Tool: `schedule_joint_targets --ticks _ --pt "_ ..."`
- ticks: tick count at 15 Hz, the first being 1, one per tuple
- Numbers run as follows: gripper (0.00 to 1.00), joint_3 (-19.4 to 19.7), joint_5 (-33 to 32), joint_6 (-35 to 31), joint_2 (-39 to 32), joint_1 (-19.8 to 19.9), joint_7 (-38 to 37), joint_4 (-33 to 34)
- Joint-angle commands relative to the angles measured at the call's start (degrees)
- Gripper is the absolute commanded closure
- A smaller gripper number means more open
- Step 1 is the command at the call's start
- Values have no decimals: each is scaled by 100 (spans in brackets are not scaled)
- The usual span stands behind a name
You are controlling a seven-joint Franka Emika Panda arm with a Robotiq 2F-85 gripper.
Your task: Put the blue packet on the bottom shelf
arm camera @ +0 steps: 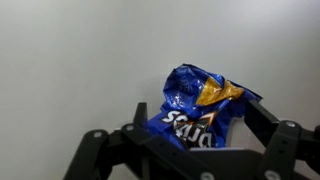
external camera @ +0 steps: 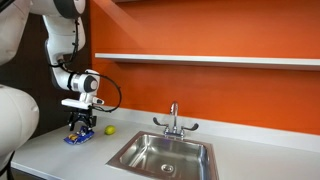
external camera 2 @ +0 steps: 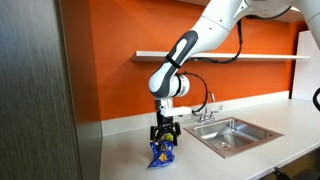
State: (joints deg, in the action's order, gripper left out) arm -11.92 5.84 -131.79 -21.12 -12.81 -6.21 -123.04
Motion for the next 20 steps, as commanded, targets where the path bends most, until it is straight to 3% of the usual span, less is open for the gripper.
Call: schedule_joint_targets --ticks 1,11,13,20 --pt "0 59 21 129 -116 -30 -118 178" --pt "0 102 47 160 -242 -30 -136 228" --pt "26 104 44 169 -267 -33 -144 245" --pt "80 102 59 193 -390 -29 -138 303"
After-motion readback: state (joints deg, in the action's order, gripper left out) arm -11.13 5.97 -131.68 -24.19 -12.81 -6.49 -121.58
